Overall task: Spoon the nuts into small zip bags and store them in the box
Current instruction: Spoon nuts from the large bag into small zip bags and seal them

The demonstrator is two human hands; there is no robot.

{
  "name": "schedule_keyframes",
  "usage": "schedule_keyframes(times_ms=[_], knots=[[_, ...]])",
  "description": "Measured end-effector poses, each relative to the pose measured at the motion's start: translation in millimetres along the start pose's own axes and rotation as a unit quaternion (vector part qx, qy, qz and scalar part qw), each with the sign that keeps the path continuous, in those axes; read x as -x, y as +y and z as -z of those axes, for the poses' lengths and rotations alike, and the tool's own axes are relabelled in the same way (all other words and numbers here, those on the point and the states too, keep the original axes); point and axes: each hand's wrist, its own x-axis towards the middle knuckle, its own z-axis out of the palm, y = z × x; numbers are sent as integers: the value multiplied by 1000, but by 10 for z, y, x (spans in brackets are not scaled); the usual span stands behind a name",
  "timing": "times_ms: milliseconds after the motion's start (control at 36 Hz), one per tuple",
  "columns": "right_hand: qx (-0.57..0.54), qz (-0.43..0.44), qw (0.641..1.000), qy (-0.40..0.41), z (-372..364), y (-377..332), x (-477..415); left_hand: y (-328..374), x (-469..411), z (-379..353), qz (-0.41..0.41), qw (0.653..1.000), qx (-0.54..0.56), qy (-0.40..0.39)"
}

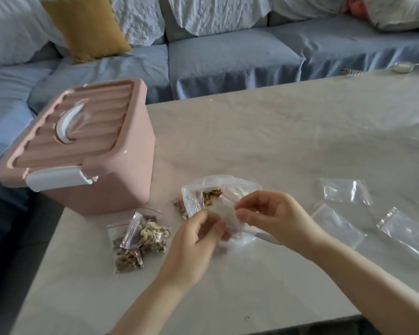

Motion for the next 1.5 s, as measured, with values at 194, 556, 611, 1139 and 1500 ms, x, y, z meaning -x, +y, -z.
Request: schedule_keyframes(times_ms=[194,556,611,1139,1500], knots=[[22,-39,999,-28,-55,13,0,-88,7,246,25,991,-126,-43],[12,-110,993,39,-205,-3,41,-141,-16,249,-142,936,-288,141],[-20,-123,991,55,-218,-6,50,-114,0,213,-208,918,-278,192],[-20,-77,994,78,-480,43,278,82,213,-28,109,984,89,108],[-3,-69,996,58,-455,33,306,143,243,28,173,968,163,77]])
